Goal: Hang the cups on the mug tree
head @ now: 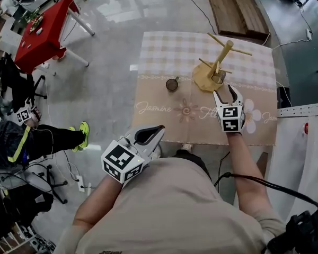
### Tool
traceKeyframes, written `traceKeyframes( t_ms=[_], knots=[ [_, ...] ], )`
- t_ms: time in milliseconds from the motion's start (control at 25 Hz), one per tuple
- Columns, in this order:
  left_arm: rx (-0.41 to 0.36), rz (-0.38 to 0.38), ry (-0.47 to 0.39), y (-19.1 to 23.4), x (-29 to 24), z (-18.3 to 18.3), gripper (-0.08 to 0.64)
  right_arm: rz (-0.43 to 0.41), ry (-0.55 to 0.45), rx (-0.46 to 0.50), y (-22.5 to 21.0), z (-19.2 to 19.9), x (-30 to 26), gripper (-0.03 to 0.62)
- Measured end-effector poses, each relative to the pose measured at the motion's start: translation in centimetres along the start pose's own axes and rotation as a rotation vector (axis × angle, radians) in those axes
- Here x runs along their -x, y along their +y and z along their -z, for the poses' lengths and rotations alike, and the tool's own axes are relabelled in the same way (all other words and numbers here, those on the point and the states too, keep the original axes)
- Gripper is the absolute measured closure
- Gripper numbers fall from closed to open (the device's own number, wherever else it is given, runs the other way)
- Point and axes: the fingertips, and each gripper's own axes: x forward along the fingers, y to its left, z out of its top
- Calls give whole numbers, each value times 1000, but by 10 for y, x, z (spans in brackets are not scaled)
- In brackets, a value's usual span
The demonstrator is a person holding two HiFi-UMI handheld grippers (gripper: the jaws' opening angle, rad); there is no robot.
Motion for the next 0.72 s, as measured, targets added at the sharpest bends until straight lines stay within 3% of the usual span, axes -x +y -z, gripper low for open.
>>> traceKeyframes(
  t_ms=[240, 560, 720],
  knots=[
    [-24, 48, -18, -3, 11, 0, 552, -5, 15, -50, 19, 4, 34, 351],
    [-46, 121, -36, -9, 34, 7, 552, -54, -5, -169, 60, -7, 86, 525],
    [-55, 152, -40, -11, 47, 13, 552, -73, -18, -187, 87, -15, 111, 558]
  ],
)
